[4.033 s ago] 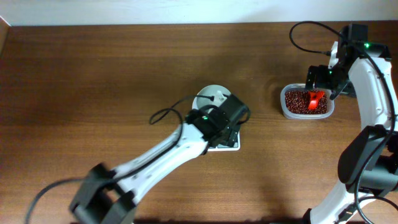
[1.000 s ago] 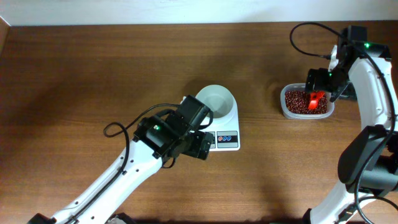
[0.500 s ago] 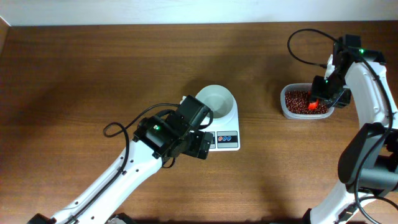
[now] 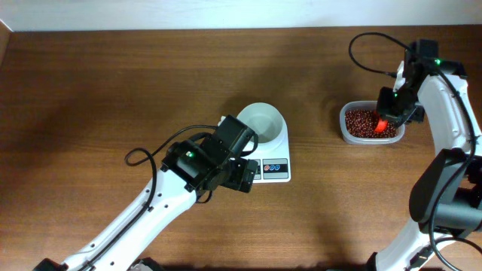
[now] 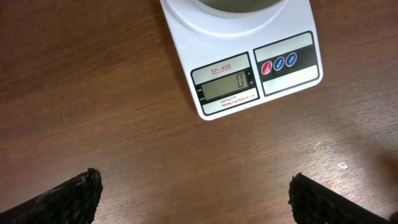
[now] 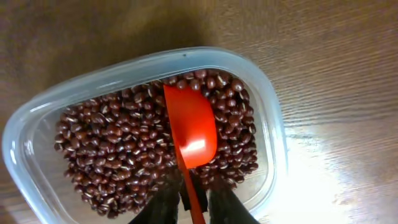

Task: Scoop item into bowl and weigh 50g on scale
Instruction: 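Move the left gripper back in front of the scale display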

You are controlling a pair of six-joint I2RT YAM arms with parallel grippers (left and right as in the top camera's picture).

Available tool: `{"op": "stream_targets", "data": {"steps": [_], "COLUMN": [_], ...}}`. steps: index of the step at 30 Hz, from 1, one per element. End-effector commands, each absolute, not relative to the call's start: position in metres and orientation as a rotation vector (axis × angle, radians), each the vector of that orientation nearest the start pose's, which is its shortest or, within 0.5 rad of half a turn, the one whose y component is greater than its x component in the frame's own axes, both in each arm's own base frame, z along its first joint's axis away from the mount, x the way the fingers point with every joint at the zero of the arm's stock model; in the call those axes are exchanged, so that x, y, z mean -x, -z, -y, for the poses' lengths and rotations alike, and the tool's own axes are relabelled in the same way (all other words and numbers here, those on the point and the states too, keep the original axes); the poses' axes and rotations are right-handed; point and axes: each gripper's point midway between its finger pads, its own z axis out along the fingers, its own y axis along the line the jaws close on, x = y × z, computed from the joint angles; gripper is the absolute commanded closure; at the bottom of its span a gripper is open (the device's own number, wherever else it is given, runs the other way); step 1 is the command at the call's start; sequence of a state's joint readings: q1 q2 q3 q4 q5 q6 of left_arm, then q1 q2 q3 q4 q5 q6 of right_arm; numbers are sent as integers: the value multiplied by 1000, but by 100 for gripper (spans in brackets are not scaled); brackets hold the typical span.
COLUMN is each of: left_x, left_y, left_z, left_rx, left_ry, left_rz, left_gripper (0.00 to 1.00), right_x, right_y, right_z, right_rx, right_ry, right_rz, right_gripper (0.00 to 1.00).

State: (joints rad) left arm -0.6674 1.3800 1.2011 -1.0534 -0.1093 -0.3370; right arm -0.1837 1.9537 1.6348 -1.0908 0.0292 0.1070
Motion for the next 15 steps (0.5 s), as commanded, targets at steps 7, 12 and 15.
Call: {"op": "stream_targets", "data": {"steps": [7, 12, 15], "left_x": [-248, -248, -249], "left_y": [-154, -154, -155], "left_z": [171, 171, 171], "left_rx": [-419, -418, -418], "left_ry": [81, 81, 82], "left_rz": [-2762, -2762, -2760], "left_gripper": [1, 1, 1], "right_x": [-407, -409, -409], "right_y": [-95, -95, -96], "right_z": [80, 80, 80], "right_rx": [-448, -447, -447], "right_ry": [21, 22, 21], "right_rz": [-2927, -2919, -2917], "right_gripper": [96, 96, 96]}}
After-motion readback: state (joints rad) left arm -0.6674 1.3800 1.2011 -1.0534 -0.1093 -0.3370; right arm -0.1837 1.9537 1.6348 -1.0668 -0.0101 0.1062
